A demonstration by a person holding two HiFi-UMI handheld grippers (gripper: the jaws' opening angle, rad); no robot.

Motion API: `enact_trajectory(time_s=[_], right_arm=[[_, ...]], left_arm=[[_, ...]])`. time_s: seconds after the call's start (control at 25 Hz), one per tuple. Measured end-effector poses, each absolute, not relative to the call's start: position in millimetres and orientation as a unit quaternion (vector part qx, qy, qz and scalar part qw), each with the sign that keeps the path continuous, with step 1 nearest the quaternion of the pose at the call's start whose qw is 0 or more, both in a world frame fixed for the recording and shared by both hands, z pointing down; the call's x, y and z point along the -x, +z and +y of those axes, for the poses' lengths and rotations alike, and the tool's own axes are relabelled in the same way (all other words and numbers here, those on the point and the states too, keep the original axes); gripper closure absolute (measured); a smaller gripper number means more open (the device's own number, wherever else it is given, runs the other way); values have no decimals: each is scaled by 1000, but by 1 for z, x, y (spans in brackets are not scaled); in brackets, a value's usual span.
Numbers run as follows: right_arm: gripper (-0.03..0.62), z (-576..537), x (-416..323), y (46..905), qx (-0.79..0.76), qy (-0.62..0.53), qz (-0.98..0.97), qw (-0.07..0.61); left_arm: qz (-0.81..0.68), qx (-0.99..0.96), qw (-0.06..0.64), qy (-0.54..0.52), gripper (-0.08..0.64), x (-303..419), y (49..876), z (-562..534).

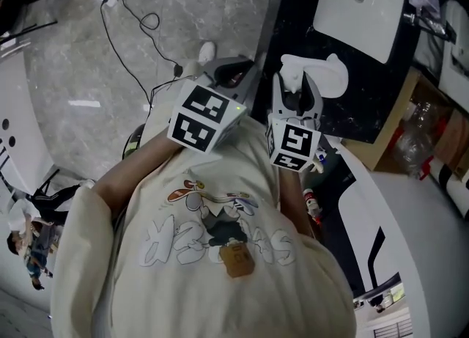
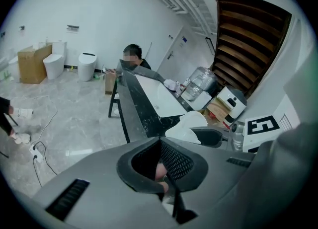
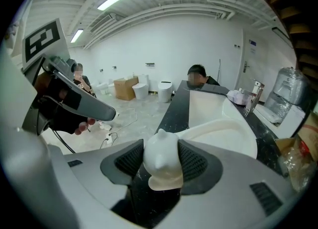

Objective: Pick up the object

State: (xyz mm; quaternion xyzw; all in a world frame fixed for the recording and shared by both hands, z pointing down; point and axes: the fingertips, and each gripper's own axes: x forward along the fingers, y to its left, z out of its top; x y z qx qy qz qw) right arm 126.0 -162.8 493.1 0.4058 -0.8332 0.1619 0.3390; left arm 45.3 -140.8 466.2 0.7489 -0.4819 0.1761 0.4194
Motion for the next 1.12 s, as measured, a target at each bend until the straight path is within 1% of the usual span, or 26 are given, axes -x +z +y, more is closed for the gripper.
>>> enact_trajectory(time_s=[0.8,1.12], right_arm=[[362,-139,-131,460,-506,167,-797,283],[362,-119,-125,446,-550,162,-774,269]], left_arm=[[-430,-802,369,191,546,-37,433,-140],[-398,-822,360,191,548,-30,422,-131]])
